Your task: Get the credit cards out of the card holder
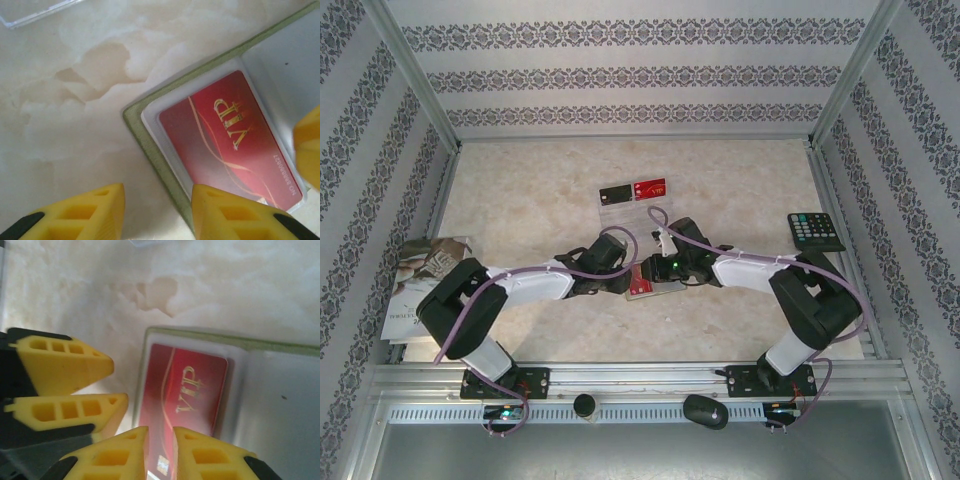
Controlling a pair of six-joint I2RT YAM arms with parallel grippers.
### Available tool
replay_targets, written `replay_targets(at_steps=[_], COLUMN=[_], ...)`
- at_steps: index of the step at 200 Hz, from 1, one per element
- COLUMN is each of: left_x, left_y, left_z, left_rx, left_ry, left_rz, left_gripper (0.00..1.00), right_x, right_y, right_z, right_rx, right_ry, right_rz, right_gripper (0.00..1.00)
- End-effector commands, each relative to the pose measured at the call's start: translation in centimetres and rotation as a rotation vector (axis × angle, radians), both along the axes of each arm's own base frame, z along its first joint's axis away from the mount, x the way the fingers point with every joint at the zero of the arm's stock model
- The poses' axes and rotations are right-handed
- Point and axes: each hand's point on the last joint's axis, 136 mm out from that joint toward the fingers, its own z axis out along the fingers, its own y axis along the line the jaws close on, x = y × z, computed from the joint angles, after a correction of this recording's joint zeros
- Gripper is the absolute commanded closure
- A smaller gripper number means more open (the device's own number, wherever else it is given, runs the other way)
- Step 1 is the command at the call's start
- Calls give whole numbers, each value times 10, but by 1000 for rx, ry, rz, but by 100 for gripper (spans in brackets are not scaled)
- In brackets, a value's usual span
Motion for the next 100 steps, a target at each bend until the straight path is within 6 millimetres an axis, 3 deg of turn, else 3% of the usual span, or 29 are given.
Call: replay_targets(at_steps=[1,58,100], left_x=[6,10,8], left_y=[-6,-4,-4], left_z=[-1,-6,-18], left_rx=[-23,45,110], left_ry=[-17,-14,17], left_rz=[6,-19,-41], left_gripper=[60,62,64], right_x=[4,8,7], right_y=[2,-20,-22], right_z=[0,-1,-4], right_rx=[-19,-71,-143], right_ry=[-15,-55,-104], right_rz=[0,-64,-42], right_gripper=[81,79,79])
